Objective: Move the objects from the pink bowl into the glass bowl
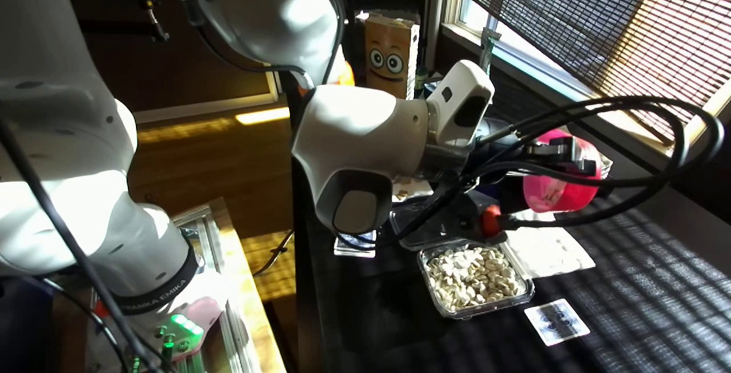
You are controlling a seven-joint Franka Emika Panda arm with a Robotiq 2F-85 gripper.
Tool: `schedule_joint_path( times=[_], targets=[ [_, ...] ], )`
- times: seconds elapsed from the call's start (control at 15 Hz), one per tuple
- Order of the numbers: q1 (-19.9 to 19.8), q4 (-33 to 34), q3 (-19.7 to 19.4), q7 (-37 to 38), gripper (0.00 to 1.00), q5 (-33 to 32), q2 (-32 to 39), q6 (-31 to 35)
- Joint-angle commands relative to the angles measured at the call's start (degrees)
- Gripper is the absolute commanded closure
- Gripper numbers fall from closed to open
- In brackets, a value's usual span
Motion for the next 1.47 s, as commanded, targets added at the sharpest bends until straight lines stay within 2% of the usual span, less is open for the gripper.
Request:
schedule_joint_path(
  times=[0.0, 0.53, 1.4],
  targets=[
    [-0.72, 0.19, -0.38, -1.17, 0.99, -5.06, -2.54, -0.13],
    [-1.57, 0.23, -0.58, -2.65, 0.99, -7.81, -3.30, -0.15],
    [-2.44, 0.35, -0.73, -5.03, 0.99, -7.73, -7.09, -0.21]
  ],
)
